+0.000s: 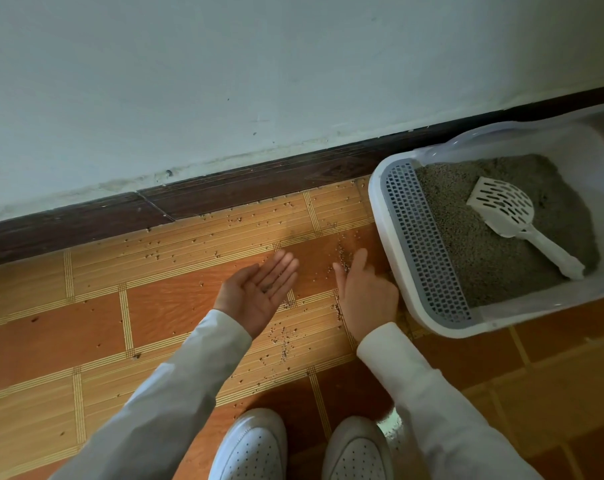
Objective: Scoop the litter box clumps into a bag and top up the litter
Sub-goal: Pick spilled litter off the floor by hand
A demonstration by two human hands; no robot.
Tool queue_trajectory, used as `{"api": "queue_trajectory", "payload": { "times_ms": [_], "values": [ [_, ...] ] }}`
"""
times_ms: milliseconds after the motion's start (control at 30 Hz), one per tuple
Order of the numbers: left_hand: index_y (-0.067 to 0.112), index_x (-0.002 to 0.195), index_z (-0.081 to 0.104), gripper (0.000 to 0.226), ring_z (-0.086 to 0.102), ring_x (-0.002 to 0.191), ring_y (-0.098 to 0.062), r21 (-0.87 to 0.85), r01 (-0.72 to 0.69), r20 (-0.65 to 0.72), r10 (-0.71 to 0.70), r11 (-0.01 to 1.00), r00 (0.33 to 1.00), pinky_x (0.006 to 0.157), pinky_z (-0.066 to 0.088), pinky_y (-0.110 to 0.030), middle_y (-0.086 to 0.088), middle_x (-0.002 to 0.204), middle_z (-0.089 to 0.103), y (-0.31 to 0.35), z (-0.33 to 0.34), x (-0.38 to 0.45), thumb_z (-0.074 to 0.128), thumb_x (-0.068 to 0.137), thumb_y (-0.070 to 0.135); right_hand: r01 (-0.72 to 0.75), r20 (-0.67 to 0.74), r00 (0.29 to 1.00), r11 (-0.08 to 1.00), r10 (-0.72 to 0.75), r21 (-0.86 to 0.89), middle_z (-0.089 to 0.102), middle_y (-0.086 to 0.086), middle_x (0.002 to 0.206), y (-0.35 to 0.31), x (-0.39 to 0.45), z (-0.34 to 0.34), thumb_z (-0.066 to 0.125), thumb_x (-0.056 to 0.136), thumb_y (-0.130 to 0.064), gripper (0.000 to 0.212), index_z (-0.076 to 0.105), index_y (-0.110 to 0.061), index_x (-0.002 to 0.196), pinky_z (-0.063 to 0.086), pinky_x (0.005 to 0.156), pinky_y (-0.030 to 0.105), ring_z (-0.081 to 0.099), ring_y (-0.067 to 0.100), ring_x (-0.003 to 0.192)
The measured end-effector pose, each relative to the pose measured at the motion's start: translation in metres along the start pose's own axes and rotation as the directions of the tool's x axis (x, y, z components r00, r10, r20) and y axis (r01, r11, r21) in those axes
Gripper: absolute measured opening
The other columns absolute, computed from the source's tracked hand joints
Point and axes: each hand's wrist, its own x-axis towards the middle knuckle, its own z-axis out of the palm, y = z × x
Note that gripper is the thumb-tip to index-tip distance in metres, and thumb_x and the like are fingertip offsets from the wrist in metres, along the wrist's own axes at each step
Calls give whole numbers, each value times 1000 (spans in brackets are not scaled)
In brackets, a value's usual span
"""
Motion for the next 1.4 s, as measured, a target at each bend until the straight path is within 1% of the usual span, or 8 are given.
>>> {"api": "queue_trajectory", "payload": {
  "times_ms": [133,367,567,767,867,1000,1133,1400],
  "values": [
    [-10,112,61,41,62,110,-34,-9,0,-4,0,1000,1000,91,49,-49,-22,121,62,0,-1,-1,31,98,15,68,34,997,986,-63,-150,49,2,55,-1,4,16,51,92,-45,36,57,-10,90,30,40,21,47,16,38],
    [-10,113,61,42,61,111,-34,1,7,14,-7,1000,1000,92,49,-48,-22,120,62,-1,1,-4,31,98,16,147,104,987,952,-122,-270,55,1,54,-7,12,21,73,77,-17,15,59,-12,75,38,39,20,52,13,39],
    [-6,119,58,41,60,114,-32,60,-21,-2,21,998,1000,94,48,-45,-21,121,62,-5,-1,-1,31,98,17,163,58,986,978,-157,-133,52,0,49,-15,7,6,73,80,-17,18,57,-11,74,32,36,18,48,13,35],
    [-5,108,66,42,62,108,-26,129,-6,-36,10,992,999,98,47,-35,-18,120,63,-14,-2,2,35,95,20,363,-106,928,931,-357,40,61,-5,58,-58,-22,-21,55,93,-31,20,63,-18,81,28,35,19,49,9,36],
    [-6,106,67,42,66,102,-27,97,10,-1,-10,995,1000,89,54,-36,-19,117,65,-10,1,-2,34,96,18,252,-77,966,962,-245,102,52,-7,53,-40,-11,-13,32,100,-38,38,60,-17,84,27,35,18,41,8,33],
    [-10,108,62,41,60,113,-34,34,2,23,-3,999,1000,93,48,-47,-23,120,62,-2,2,-5,32,97,15,77,-57,995,997,-79,-25,49,-1,56,-7,15,6,40,97,-41,36,56,-9,94,27,37,19,35,12,37],
    [-10,111,61,41,59,114,-34,11,-5,28,4,1000,1000,94,47,-48,-23,122,61,2,1,-7,32,97,15,119,6,993,972,-120,-201,56,3,63,-3,27,22,48,95,-43,36,57,-8,101,31,42,24,51,16,45],
    [-9,114,60,41,58,115,-34,34,-28,29,27,999,999,96,46,-48,-22,122,61,4,-2,-7,33,97,16,199,15,979,938,-203,-284,56,1,52,-10,31,21,73,79,-21,17,63,-9,85,37,40,20,52,13,40]
  ]
}}
